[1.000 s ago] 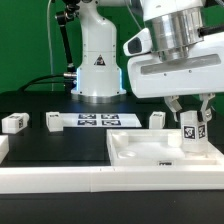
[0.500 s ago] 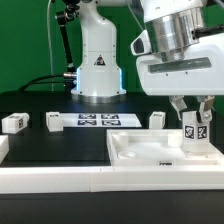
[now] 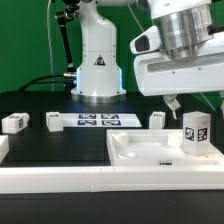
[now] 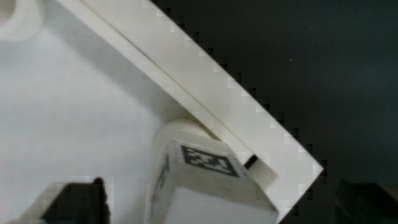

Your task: Assemble square table

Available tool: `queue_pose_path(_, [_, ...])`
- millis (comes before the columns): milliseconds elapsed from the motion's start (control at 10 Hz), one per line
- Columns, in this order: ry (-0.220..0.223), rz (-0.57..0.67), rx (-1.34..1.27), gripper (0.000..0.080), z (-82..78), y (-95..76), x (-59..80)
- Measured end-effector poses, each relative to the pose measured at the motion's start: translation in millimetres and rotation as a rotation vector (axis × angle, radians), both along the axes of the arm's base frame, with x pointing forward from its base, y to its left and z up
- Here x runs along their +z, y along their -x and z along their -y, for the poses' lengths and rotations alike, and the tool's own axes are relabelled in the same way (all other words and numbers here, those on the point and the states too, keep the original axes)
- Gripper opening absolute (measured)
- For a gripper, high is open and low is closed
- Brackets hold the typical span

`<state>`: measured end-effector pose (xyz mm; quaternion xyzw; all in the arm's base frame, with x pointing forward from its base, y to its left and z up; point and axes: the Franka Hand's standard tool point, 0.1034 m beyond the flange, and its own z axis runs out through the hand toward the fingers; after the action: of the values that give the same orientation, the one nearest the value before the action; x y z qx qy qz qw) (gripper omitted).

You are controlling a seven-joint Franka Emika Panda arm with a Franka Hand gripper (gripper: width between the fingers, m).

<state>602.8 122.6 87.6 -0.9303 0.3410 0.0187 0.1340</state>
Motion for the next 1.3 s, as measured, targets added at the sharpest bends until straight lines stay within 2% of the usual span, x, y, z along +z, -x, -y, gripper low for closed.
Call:
queue_pose_path(300, [0.014,0.061,0.23,0.0649,0.2,0.3,-0.7])
queue_pose_path(500, [0.086,0.11,0.49,0.0649,0.8,0.9,-1.3])
queue_pose_path(700, [0.13,0.159,0.723,0.0649,0.8,0.1,-1.1])
queue_pose_path(1200, [0.143,0.217,1.058,0.0649,3.8,1.4,-3.4])
queue_pose_path(1300, [0.143,0.217,1.056,0.0606,4.0,1.4,-3.4])
